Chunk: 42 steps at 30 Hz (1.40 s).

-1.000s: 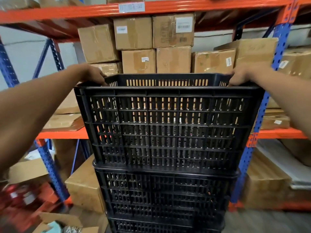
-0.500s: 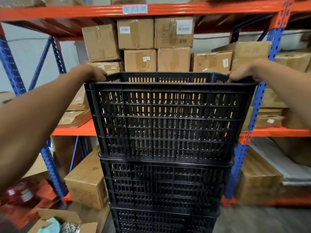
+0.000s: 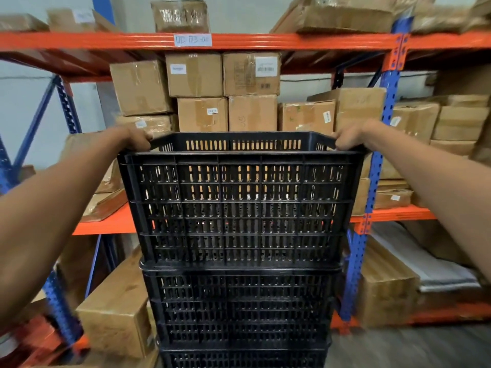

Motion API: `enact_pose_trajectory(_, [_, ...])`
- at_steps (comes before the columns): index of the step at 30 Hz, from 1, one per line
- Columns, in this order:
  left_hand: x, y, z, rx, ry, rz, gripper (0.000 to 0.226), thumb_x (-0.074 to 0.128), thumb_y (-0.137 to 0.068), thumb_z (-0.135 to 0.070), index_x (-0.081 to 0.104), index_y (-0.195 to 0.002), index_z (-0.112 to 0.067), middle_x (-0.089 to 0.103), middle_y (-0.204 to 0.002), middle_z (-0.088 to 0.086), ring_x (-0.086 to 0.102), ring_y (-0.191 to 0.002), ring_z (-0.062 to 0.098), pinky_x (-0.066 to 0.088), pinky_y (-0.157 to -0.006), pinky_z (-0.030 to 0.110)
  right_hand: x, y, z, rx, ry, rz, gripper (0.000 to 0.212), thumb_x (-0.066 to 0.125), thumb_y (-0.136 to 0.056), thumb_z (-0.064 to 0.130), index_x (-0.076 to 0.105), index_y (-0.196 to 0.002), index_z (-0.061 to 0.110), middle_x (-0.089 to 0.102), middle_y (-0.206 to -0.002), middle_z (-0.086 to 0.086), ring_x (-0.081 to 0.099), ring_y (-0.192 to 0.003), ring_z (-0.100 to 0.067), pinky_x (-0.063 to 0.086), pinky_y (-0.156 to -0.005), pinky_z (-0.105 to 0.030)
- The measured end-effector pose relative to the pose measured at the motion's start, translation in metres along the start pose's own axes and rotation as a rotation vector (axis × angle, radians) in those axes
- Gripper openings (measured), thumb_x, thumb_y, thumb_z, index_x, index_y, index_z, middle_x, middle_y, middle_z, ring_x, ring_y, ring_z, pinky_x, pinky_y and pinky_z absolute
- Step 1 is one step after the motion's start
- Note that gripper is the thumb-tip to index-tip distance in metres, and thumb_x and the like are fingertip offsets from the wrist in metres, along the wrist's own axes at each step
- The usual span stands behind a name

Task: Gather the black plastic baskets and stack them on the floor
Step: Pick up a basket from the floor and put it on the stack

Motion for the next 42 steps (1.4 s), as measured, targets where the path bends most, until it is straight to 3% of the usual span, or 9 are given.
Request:
enact_pose_trajectory(3, [0.0,0.003,-0.002,0.001,0.004,-0.006,0.046,0.047,-0.095,-0.009,0.045,-0.14,-0.01,0.05,-0.135,0.022,0.053,-0.12,0.038,0.045,-0.104,0.051,0.0,-0.005,-0.001,-0.014,0.012,-0.025,0.028,0.051,-0.094,0.008,0.055,-0.121,0.003,0.063,-0.11,-0.02,0.064,-0.085,-0.03,0.05,-0.055,-0.033])
enact_pose_trajectory(7, [0.004,0.009,-0.011,0.013,0.041,0.014,0.042,0.049,-0.094,-0.005,0.047,-0.137,-0.004,0.053,-0.132,0.024,0.053,-0.12,0.039,0.045,-0.101,0.049,-0.003,-0.013,-0.001,-0.066,0.071,-0.117,0.039,0.052,-0.094,0.011,0.054,-0.132,0.006,0.058,-0.121,-0.019,0.057,-0.097,-0.031,0.044,-0.067,-0.035])
enact_pose_trajectory(13, [0.003,0.014,-0.003,0.01,0.071,0.022,0.04,0.047,-0.095,-0.004,0.049,-0.135,-0.003,0.054,-0.131,0.024,0.054,-0.12,0.038,0.047,-0.1,0.046,-0.002,-0.028,0.001,-0.094,0.064,-0.121,0.05,0.058,-0.09,0.011,0.049,-0.138,0.006,0.054,-0.131,-0.018,0.052,-0.104,-0.029,0.04,-0.08,-0.035])
enact_pose_trajectory(17, [-0.002,0.015,-0.001,0.026,0.06,-0.064,0.042,0.047,-0.095,-0.008,0.05,-0.137,-0.006,0.054,-0.133,0.021,0.052,-0.122,0.035,0.043,-0.101,0.043,0.0,-0.03,-0.001,-0.103,0.044,-0.075,0.041,0.061,-0.089,0.014,0.056,-0.129,0.009,0.061,-0.116,-0.019,0.06,-0.104,-0.035,0.046,-0.069,-0.035])
enact_pose_trajectory(21, [-0.007,0.016,0.008,0.026,0.069,-0.142,0.046,0.049,-0.094,-0.011,0.049,-0.14,-0.009,0.051,-0.138,0.02,0.049,-0.127,0.035,0.039,-0.106,0.042,0.0,-0.029,0.0,-0.107,0.02,-0.084,0.041,0.062,-0.088,0.014,0.057,-0.128,0.005,0.061,-0.116,-0.022,0.06,-0.106,-0.039,0.051,-0.089,-0.043])
enact_pose_trajectory(23, [-0.009,0.017,0.014,0.024,0.099,-0.169,0.046,0.052,-0.093,-0.011,0.051,-0.139,-0.009,0.052,-0.137,0.02,0.049,-0.126,0.035,0.04,-0.105,0.043,-0.002,-0.026,0.004,-0.112,0.012,-0.092,0.043,0.062,-0.088,0.015,0.057,-0.13,0.005,0.062,-0.118,-0.022,0.061,-0.107,-0.039,0.051,-0.092,-0.044])
enact_pose_trajectory(33, [-0.01,0.008,0.02,0.047,0.118,-0.241,0.048,0.053,-0.093,-0.006,0.048,-0.14,-0.005,0.049,-0.143,0.022,0.048,-0.13,0.036,0.037,-0.108,0.042,-0.001,-0.006,0.01,-0.115,0.081,-0.125,0.045,0.069,-0.083,0.024,0.061,-0.123,0.006,0.064,-0.11,-0.016,0.059,-0.089,-0.029,0.041,-0.058,-0.03])
enact_pose_trajectory(42, [-0.011,0.008,0.02,0.066,0.09,-0.239,0.051,0.054,-0.091,-0.003,0.047,-0.142,-0.003,0.048,-0.143,0.022,0.046,-0.13,0.037,0.036,-0.108,0.042,0.0,0.0,0.01,-0.076,0.112,-0.101,0.049,0.064,-0.085,0.017,0.056,-0.132,0.009,0.061,-0.112,-0.015,0.059,-0.081,-0.024,0.04,-0.053,-0.029])
Point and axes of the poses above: each hand's wrist, its own y-axis away from the middle knuckle, its own x-axis out of the palm, z = x × y, the point moved 9 cm from there along -y, towards the middle knuckle
